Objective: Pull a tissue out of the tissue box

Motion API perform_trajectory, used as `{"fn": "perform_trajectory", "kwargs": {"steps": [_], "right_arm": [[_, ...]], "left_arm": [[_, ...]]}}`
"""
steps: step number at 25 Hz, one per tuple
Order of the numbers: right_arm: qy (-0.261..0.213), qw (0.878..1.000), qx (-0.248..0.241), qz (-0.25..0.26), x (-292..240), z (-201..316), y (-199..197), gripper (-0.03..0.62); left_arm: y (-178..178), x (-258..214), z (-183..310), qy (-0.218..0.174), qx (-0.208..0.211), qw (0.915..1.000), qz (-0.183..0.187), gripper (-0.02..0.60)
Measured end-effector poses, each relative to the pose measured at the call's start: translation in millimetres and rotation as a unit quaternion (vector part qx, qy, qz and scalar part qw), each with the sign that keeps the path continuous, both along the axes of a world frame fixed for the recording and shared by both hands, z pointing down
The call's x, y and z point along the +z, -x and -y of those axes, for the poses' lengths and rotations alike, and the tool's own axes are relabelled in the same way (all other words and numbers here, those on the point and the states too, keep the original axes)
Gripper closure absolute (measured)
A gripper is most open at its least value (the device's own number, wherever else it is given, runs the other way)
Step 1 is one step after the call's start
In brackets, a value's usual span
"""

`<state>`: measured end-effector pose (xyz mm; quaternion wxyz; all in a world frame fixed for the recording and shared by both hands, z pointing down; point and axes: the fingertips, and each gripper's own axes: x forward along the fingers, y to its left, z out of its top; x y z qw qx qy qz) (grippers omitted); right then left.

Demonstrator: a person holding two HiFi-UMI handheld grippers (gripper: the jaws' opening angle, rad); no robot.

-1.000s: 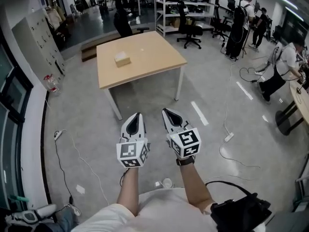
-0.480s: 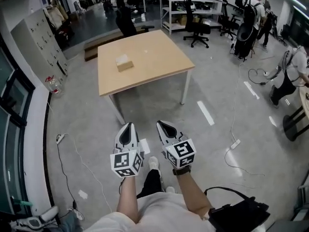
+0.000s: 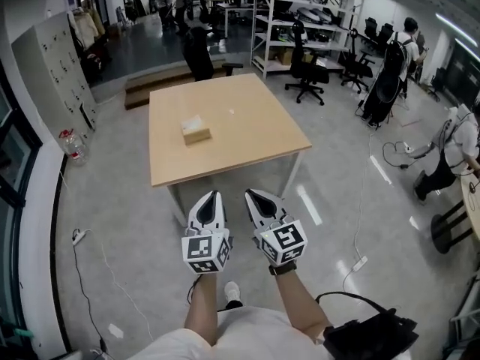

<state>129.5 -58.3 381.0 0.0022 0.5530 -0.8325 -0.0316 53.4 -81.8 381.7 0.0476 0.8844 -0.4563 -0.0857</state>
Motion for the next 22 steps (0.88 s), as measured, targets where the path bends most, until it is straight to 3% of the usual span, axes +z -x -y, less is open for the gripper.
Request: {"fn": "perform_trajectory", "kwargs": {"steps": [5, 11, 22], "right_arm": [[-0.021, 1.0, 0.01, -0.002, -9.6, 64.9, 16.1, 0.591], [0.015, 1.0, -0.003, 0.005, 12.8, 118.3, 32.6, 0.591], [0.034, 0.999, -0.017, 0.021, 27.7, 257.5, 7.9, 0.591]], "left_arm": [[19.7, -4.7, 65.2, -0.007, -0.011, 0.9999, -0.001, 0.581], [24.1, 15.2, 116.6, 0.004, -0.023, 0.9995, 0.022, 0.581], [11.9, 23.3, 245.3, 0.004, -0.07, 0.9966, 0.044, 0.581]]}}
